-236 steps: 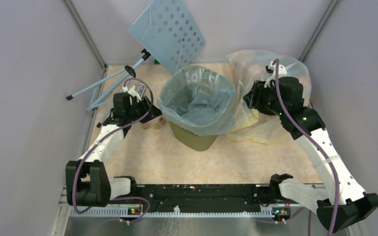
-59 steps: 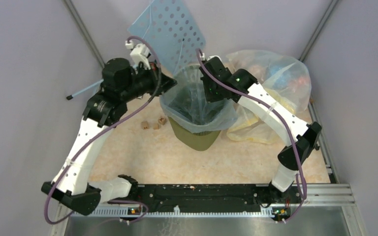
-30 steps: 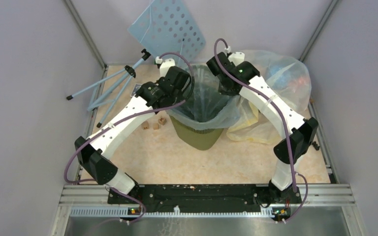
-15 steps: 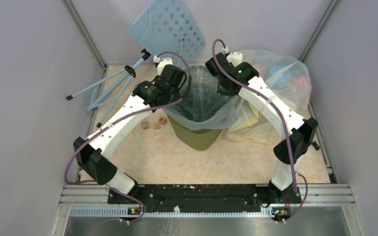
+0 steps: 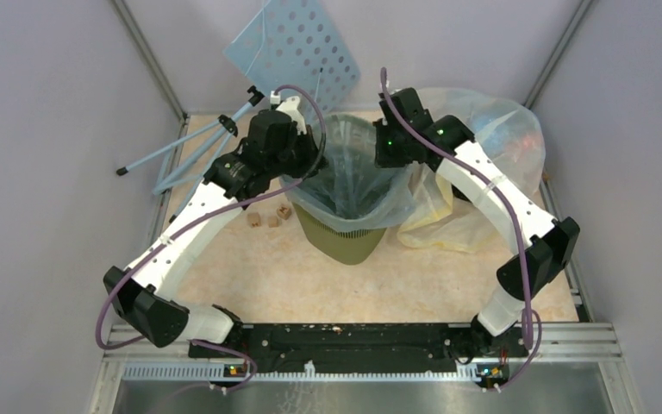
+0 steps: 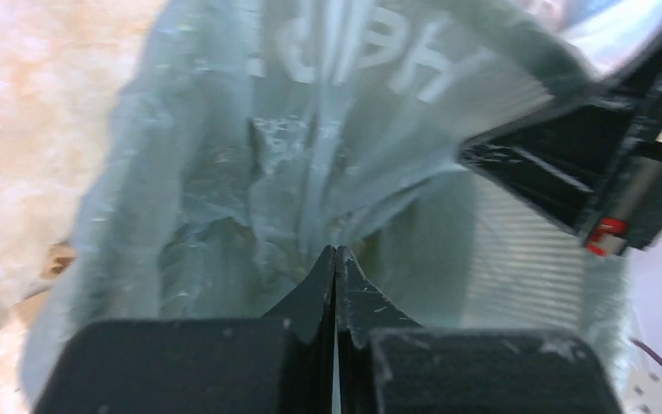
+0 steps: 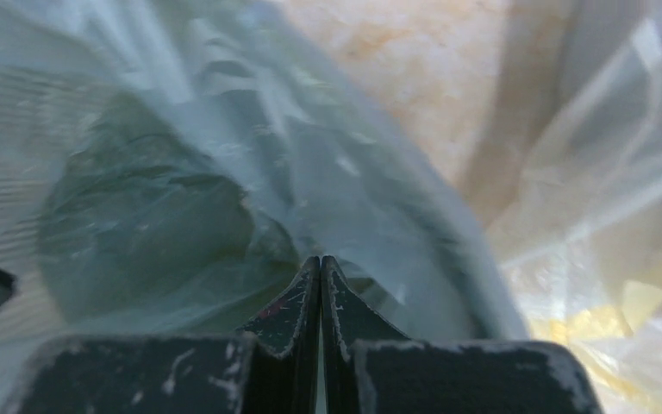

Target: Put the trash bags into the trash bin

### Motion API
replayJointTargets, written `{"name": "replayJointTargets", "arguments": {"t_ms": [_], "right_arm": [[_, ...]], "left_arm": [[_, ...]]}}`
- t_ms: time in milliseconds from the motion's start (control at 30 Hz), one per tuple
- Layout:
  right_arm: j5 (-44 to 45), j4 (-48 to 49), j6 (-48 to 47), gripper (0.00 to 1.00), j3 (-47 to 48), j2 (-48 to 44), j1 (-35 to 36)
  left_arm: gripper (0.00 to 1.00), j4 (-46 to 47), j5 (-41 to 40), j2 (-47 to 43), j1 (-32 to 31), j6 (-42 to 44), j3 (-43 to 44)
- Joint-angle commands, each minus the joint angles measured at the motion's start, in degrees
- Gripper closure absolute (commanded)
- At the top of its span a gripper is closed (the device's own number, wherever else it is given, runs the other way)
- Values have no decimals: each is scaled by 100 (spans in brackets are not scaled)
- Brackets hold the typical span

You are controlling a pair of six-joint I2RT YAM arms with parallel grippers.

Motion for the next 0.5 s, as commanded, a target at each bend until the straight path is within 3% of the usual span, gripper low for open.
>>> {"name": "replayJointTargets", "arguments": {"t_ms": [0,233,467], "right_arm": [[-1009,542,-603,100,254,-29,198],[-640,203,-488,100,1296,881,448],[-664,234,-329,100,1762,1429,450]], "left_arm": [[100,298,1191,-45,-64,-63,364],[100,-83,1038,126,-526,-48,706],[100,-23,288,-145,-890,-363,168]]}}
